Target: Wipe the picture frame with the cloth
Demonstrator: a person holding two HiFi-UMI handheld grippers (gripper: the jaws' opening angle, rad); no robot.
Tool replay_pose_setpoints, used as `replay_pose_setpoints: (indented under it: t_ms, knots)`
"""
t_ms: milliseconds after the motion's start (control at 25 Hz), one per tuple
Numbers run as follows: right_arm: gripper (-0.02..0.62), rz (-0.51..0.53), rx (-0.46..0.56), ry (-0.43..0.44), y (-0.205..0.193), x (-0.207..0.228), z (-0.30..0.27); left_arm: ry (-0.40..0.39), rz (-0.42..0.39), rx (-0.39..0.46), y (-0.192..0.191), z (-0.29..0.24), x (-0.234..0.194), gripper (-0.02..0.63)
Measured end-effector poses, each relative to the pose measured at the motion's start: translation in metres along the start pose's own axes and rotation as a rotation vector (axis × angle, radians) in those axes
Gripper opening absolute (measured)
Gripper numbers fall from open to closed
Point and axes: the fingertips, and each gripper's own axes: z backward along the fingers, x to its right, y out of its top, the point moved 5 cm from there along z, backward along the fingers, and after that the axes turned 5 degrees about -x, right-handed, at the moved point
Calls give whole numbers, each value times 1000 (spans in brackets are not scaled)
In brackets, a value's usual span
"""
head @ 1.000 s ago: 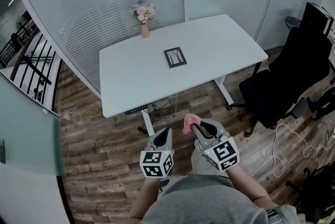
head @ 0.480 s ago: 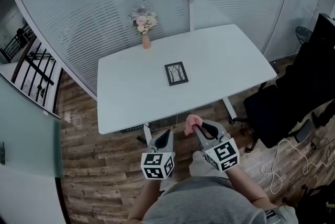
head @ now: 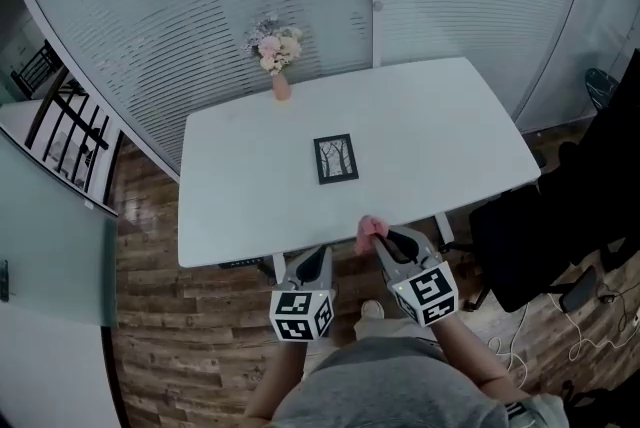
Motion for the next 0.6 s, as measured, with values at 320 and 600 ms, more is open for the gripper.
replay_pose_setpoints:
  t_ms: [320,600]
  knots:
    - [41,3,6,56,0,36,-24,55,19,4,10,-33,-1,5]
    - [41,20,4,110,1,57,-42,98,35,3,17,-57,-4,3]
